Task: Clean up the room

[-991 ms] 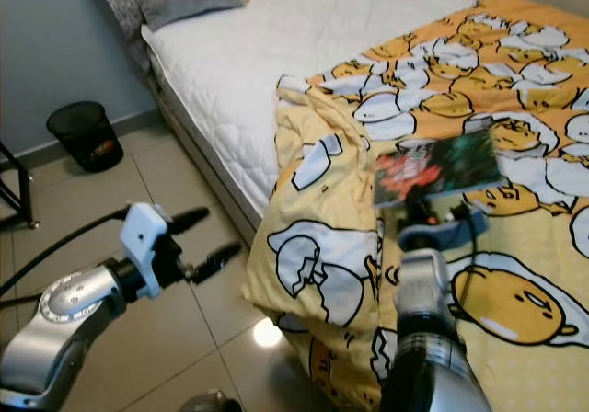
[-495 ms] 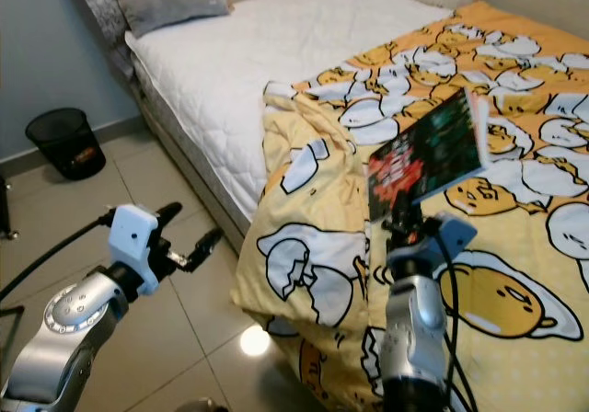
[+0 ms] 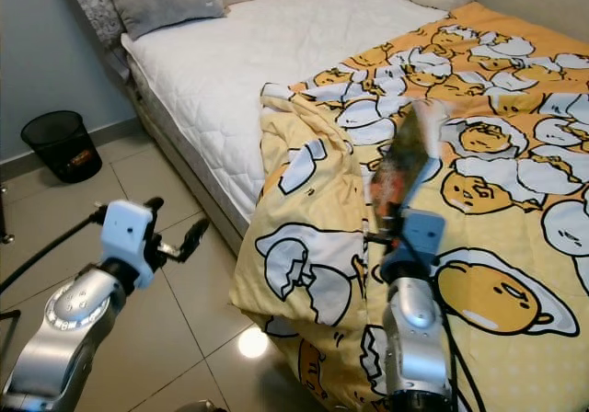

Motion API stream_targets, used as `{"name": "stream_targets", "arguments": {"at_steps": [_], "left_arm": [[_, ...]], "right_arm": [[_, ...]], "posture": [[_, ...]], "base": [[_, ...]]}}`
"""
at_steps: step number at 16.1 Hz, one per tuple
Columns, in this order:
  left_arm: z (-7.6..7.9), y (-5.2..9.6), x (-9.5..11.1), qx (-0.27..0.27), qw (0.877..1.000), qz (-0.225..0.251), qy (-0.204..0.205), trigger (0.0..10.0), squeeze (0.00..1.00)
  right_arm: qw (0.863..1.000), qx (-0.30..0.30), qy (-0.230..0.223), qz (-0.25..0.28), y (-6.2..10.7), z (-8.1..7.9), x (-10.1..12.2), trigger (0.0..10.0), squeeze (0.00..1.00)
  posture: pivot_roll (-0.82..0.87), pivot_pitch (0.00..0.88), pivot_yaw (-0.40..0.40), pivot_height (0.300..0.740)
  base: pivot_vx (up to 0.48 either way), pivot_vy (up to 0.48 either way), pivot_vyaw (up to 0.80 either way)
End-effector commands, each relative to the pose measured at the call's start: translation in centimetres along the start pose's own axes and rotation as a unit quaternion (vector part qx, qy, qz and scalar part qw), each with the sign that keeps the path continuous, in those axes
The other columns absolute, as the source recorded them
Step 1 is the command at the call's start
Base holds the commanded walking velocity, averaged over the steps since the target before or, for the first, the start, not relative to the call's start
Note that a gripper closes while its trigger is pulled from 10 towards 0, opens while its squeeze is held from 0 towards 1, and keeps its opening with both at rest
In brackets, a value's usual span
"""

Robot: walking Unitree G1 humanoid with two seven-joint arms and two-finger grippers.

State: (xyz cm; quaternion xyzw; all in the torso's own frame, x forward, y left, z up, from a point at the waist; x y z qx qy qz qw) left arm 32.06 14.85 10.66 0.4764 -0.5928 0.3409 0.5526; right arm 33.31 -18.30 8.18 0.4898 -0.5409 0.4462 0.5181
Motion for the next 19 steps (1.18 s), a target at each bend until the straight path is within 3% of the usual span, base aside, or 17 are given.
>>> {"name": "stream_targets", "arguments": {"at_steps": [1,7,10,11,14,15,16,19], "left_arm": [[-0.6,0.0,-0.1,0.011,1.000,-0.001,-0.002,10.0,0.70],[-1.5,-0.2,0.1,0.049,0.999,0.002,0.001,10.0,0.64],[-1.7,-0.8,0.4,0.058,0.998,0.003,-0.008,10.0,0.56],[-1.8,-1.1,0.9,0.056,0.998,0.007,-0.016,10.0,0.48],[-2.3,-1.3,1.1,0.067,0.998,0.006,-0.010,10.0,0.38],[-2.1,-1.3,0.8,0.058,0.998,-0.003,0.000,10.0,0.13],[-1.9,-1.3,0.7,0.051,0.999,-0.007,0.004,10.0,0.00],[-2.2,-1.4,1.0,0.052,0.999,-0.004,-0.008,10.0,0.00]], "right_arm": [[1.000,0.001,0.001,0.007,-0.2,-0.5,0.9,10.0,0.00],[1.000,0.008,-0.016,0.018,-1.1,-0.9,2.0,10.0,0.00],[1.000,0.004,-0.014,0.017,-1.4,-1.1,2.1,10.0,0.00],[1.000,0.001,-0.022,0.014,-1.6,-1.2,2.0,10.0,0.00],[1.000,-0.002,-0.025,0.008,-1.9,-1.4,1.8,10.0,0.00],[1.000,-0.004,-0.026,0.007,-2.0,-1.4,1.8,10.0,0.00],[1.000,-0.008,-0.028,0.004,-2.1,-1.4,1.7,10.0,0.00],[1.000,-0.001,-0.027,-0.008,-2.2,-1.9,1.3,10.0,0.00]], "posture": [[0.00,0.000,0.046,0.740],[0.01,0.000,0.000,0.740],[0.02,0.000,-0.006,0.740],[0.03,0.000,-0.002,0.740],[0.03,0.000,0.007,0.740],[0.03,0.000,0.011,0.740],[0.04,0.000,0.010,0.740],[0.03,0.000,0.017,0.740]], "base": [[0.000,0.000,0.00],[0.000,0.000,-0.80],[0.000,0.000,-0.80],[0.000,0.000,-0.80],[0.000,0.000,-0.80],[0.000,0.000,-0.80],[0.000,0.000,-0.80],[0.000,0.000,-0.80]]}}
Point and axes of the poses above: a point about 5 cm out from each wrist's last joint towards the gripper, its own y axis pointing back from the gripper into the wrist, its own x axis along the axis of the wrist's last joint, z = x × y, the point moved 6 cm from there along -y, pointing out of the wrist towards the gripper
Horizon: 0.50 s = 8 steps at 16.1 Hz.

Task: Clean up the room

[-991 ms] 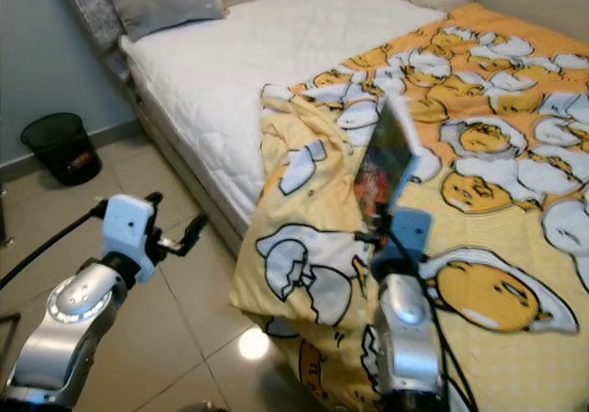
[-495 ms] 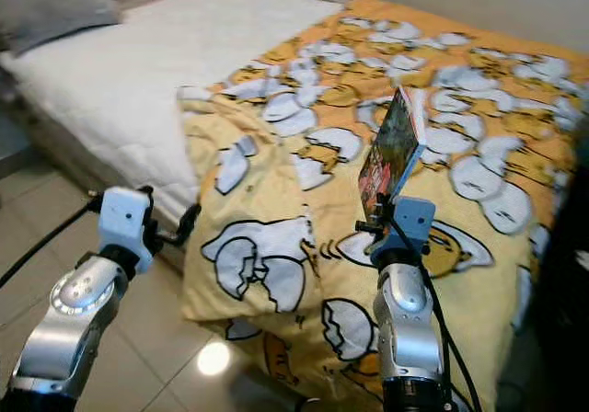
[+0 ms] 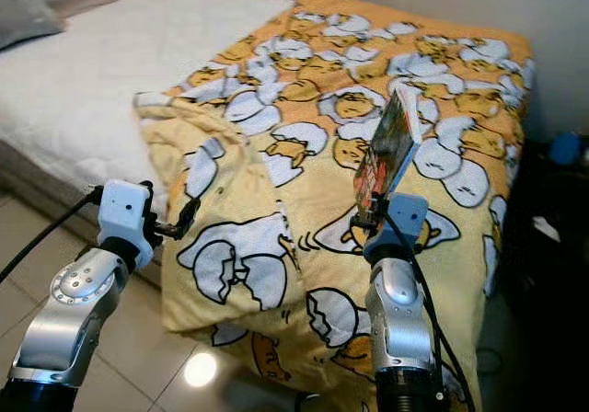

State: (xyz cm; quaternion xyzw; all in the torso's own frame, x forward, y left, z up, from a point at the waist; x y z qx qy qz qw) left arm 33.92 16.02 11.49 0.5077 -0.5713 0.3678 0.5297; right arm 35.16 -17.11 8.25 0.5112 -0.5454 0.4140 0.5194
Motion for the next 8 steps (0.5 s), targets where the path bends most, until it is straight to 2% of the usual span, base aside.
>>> {"name": "stream_targets", "arguments": {"at_steps": [1,5,6,8], "left_arm": [[-0.3,-0.2,0.2,-0.001,1.000,0.003,-0.012,10.0,0.00],[-0.3,0.0,0.1,0.001,1.000,0.004,-0.012,10.0,0.00],[-0.4,0.0,0.0,0.004,1.000,0.001,-0.014,10.0,0.00],[-0.4,0.0,-0.1,0.005,1.000,-0.001,-0.011,10.0,0.00]], "right_arm": [[1.000,0.008,0.000,0.018,-0.5,-0.6,1.3,10.0,0.00],[1.000,0.027,0.003,0.016,-0.5,-1.3,1.3,10.0,0.00],[0.999,0.041,0.008,0.012,-0.4,-1.8,1.1,10.0,0.00],[0.999,0.040,0.013,0.010,-0.4,-1.8,1.0,10.0,0.00]], "posture": [[0.03,0.000,0.019,0.740],[0.04,0.000,0.018,0.740],[0.03,0.000,0.020,0.740],[0.03,0.000,0.024,0.740]], "base": [[0.000,0.000,-0.80],[0.000,0.000,-0.80],[0.000,0.000,-0.49],[0.000,0.000,0.00]]}}
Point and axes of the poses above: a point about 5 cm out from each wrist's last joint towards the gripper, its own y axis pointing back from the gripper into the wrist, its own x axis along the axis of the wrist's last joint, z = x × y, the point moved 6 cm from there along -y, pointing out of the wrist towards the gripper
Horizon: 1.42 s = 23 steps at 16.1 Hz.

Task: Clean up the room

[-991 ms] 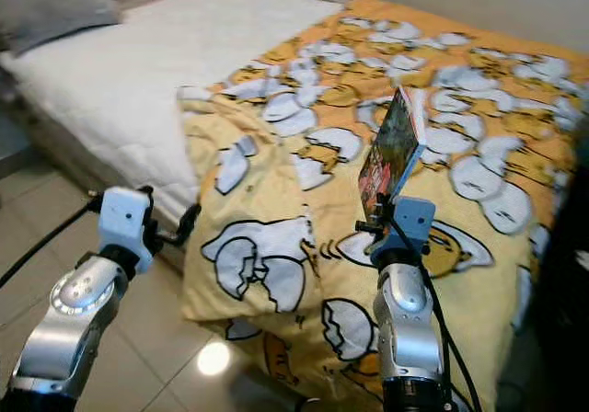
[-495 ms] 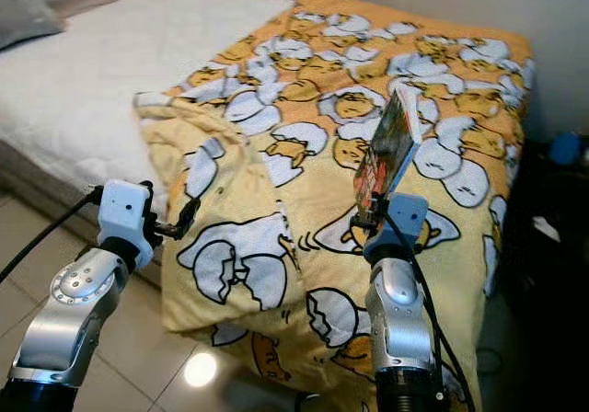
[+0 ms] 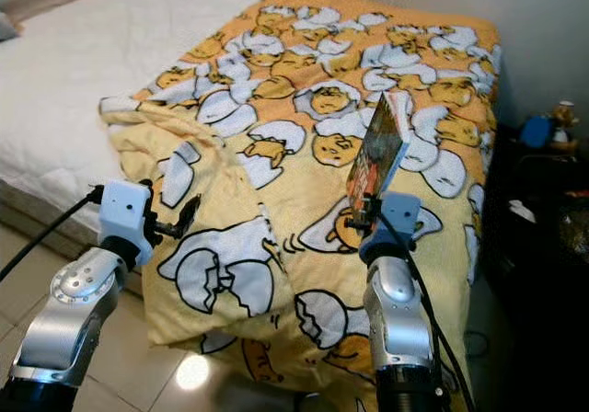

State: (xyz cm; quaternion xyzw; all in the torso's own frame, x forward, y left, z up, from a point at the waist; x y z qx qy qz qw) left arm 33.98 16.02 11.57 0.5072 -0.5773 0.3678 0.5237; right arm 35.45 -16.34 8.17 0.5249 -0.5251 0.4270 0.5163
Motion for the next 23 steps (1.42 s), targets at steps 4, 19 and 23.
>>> {"name": "stream_targets", "arguments": {"at_steps": [4,19,23], "left_arm": [[-0.5,0.0,-0.3,0.006,1.000,-0.009,-0.007,10.0,0.00],[-1.1,0.0,-0.2,0.011,1.000,-0.011,-0.021,10.0,0.00],[-1.1,-0.1,0.1,0.012,1.000,-0.008,-0.022,10.0,0.00]], "right_arm": [[1.000,0.017,0.000,0.009,-0.2,-0.9,0.9,10.0,0.00],[1.000,-0.010,-0.016,-0.024,-0.3,-0.4,-0.3,10.0,0.00],[0.999,-0.012,-0.018,-0.029,-0.3,-0.4,-0.5,10.0,0.00]], "posture": [[0.03,0.000,0.016,0.740],[0.05,0.000,0.016,0.740],[0.05,0.000,0.015,0.740]], "base": [[0.000,0.269,-0.20],[0.000,0.072,-0.68],[0.000,0.346,-0.20]]}}
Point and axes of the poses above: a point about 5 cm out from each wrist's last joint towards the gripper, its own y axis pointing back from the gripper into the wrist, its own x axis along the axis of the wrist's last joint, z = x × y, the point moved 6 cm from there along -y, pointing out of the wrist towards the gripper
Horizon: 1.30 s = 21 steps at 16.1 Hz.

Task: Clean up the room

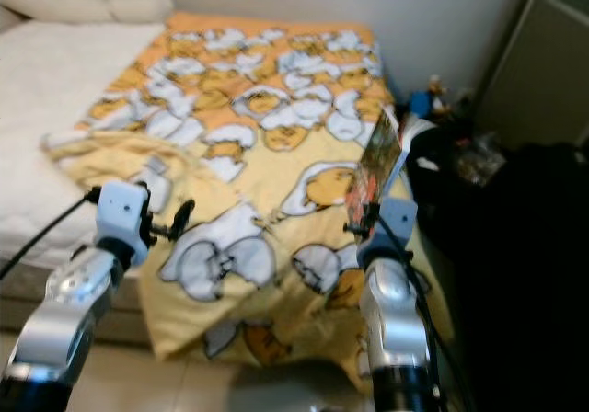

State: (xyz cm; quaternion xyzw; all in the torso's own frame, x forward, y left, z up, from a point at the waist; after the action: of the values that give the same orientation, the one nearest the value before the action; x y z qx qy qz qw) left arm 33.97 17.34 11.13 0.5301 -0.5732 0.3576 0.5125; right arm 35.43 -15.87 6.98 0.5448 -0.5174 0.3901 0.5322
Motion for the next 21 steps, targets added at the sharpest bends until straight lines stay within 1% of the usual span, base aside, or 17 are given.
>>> {"name": "stream_targets", "arguments": {"at_steps": [1,5,7,12,17,19,21], "left_arm": [[0.05,-0.32,0.79,-0.001,1.000,0.009,-0.004,10.0,0.00],[0.13,-0.31,0.72,-0.004,1.000,0.009,-0.004,10.0,0.00],[-0.03,-0.29,0.79,-0.003,1.000,0.010,-0.005,10.0,0.00],[-0.01,-0.18,0.65,-0.007,1.000,0.008,-0.004,10.0,0.00],[-0.28,-0.12,0.71,-0.003,1.000,0.006,-0.004,10.0,0.00],[-0.52,-0.14,0.68,0.000,1.000,0.005,-0.004,10.0,0.00],[-0.52,-0.05,0.46,0.002,1.000,0.002,-0.002,10.0,0.00]], "right_arm": [[1.000,0.003,-0.002,0.011,-0.19,-0.10,0.76,10.0,0.00],[1.000,-0.003,-0.002,0.014,-0.24,0.00,0.83,10.0,0.00],[1.000,0.003,-0.003,0.009,-0.19,-0.26,0.61,10.0,0.00],[1.000,-0.003,-0.009,0.012,-0.28,-0.09,0.73,10.0,0.00],[1.000,-0.001,-0.006,0.013,-0.29,-0.07,0.80,10.0,0.00],[1.000,0.023,0.007,0.008,-0.20,-0.88,0.64,10.0,0.00],[0.999,0.032,0.009,0.011,-0.12,-0.98,0.79,10.0,0.00]], "posture": [[0.05,0.000,0.015,0.740],[0.05,0.000,0.014,0.740],[0.05,0.000,0.013,0.740],[0.06,0.000,0.019,0.740],[0.06,0.000,0.014,0.740],[0.06,0.000,0.020,0.740],[0.06,0.000,0.020,0.740]], "base": [[0.000,0.345,-0.80],[0.000,0.349,-0.80],[0.000,0.356,-0.80],[0.000,0.375,-0.80],[0.000,0.409,0.00],[0.000,0.474,0.00],[0.000,0.476,0.00]]}}
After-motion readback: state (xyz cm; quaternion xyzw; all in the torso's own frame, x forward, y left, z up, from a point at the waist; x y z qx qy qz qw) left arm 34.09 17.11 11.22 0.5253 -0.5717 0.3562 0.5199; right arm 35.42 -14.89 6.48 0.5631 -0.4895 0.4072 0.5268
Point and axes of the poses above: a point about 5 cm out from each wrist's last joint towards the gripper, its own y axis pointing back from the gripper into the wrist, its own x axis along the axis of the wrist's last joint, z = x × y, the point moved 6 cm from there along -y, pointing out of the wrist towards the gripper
